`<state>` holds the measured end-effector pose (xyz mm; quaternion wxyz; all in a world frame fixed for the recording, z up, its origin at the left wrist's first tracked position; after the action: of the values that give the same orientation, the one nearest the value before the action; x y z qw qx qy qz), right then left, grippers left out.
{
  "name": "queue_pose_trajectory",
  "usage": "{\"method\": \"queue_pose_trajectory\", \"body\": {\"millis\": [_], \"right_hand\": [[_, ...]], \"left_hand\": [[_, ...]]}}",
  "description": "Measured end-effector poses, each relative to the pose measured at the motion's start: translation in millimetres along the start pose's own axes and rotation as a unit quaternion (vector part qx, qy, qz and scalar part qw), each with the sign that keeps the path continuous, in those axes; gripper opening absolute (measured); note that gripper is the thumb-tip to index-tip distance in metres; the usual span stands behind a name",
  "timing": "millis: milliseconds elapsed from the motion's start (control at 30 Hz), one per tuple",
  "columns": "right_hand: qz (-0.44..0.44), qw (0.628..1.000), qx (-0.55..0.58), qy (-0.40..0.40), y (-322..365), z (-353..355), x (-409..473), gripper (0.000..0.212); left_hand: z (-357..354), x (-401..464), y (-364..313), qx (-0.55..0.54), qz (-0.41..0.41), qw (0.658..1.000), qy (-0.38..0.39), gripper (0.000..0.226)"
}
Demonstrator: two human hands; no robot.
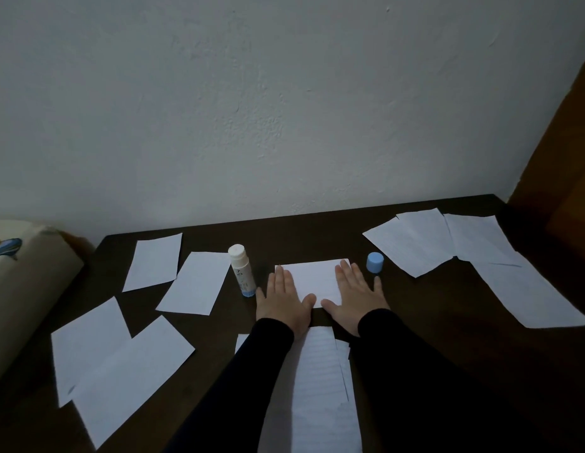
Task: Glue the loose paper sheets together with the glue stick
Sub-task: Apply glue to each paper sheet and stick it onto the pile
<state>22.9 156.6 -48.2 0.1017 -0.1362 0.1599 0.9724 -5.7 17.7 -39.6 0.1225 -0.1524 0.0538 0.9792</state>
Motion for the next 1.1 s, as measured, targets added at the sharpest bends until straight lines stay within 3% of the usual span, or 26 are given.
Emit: {"method": "queue_pose_trajectory", "body": {"millis": [300, 400, 533, 667, 767, 867, 1100], "right_hand": [[-0.022, 1.000, 0.019, 0.010, 0, -1, -27, 0.065], [-0.031, 0.999, 0.004, -0.006, 6, 4, -26, 0.065], [0.039, 0.998, -0.015, -0.056, 17, 16, -11, 0.053], [0.093, 0.995, -0.023, 0.010, 21, 7, 6, 0.057], [0.072, 0.997, -0.016, -0.001, 15, 0, 12, 0.058], [0.036, 0.999, -0.009, -0.008, 13, 0, 10, 0.063], [-0.027, 1.000, 0.012, 0.010, 4, 0, -8, 0.070]], "left_hand": [[2, -15, 9, 0.008, -0.027, 1.000, 0.011, 0.063], [14, -13, 6, 0.012, -0.033, 0.998, -0.043, 0.058], [25, -6, -5, -0.016, -0.081, 0.992, -0.099, 0.055], [12, 5, -12, -0.012, -0.137, 0.990, -0.022, 0.056], [11, 11, -3, 0.003, -0.114, 0.993, 0.018, 0.061], [10, 10, 3, -0.014, -0.079, 0.996, 0.033, 0.071], [4, 1, 7, -0.056, -0.040, 0.997, 0.034, 0.070]]}}
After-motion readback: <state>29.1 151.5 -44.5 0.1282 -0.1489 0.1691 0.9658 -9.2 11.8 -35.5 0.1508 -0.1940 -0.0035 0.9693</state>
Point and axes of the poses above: each hand's wrist, its own x-axis towards the middle knuckle, its own z-axis out of the back of the hand, y = z × x, the point moved 3 cm from there along x, towards the middle knuckle, and after that the axes turned 9 degrees about x, right-handed, at the moved point
